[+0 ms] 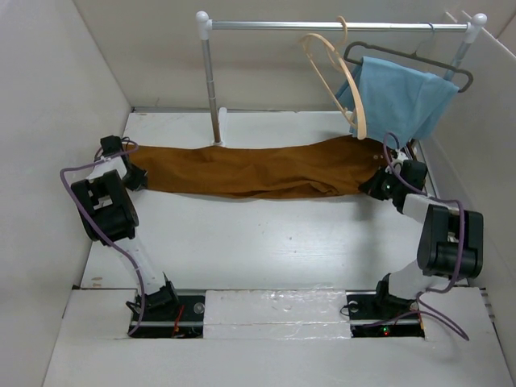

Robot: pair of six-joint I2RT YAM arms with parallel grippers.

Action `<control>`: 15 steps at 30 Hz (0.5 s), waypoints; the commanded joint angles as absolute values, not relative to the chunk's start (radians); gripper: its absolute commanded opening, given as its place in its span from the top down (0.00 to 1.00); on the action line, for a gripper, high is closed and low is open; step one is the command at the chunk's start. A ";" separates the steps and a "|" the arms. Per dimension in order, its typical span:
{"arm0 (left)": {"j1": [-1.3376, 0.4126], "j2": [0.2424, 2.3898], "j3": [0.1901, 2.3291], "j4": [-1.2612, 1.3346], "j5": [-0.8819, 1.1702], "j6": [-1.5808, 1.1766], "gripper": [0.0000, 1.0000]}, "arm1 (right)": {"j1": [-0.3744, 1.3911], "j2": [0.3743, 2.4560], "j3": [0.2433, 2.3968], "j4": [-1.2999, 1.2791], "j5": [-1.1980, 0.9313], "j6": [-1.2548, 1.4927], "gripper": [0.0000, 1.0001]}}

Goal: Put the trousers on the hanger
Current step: Fold the trousers

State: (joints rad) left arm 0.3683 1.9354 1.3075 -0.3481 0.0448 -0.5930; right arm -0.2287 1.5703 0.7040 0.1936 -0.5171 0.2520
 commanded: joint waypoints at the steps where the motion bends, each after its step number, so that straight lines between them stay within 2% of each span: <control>1: 0.377 1.968 1.331 -0.351 0.011 -0.600 1.00 | -0.251 1.444 0.686 0.079 -0.514 0.154 1.00; 7: 0.419 1.901 1.286 -0.390 -0.166 -0.549 1.00 | -0.397 1.211 0.653 -0.260 -0.480 -0.035 1.00; 15: 0.430 1.749 1.172 -0.411 -0.314 -0.592 1.00 | -0.526 1.129 0.634 -0.587 -0.609 -0.242 1.00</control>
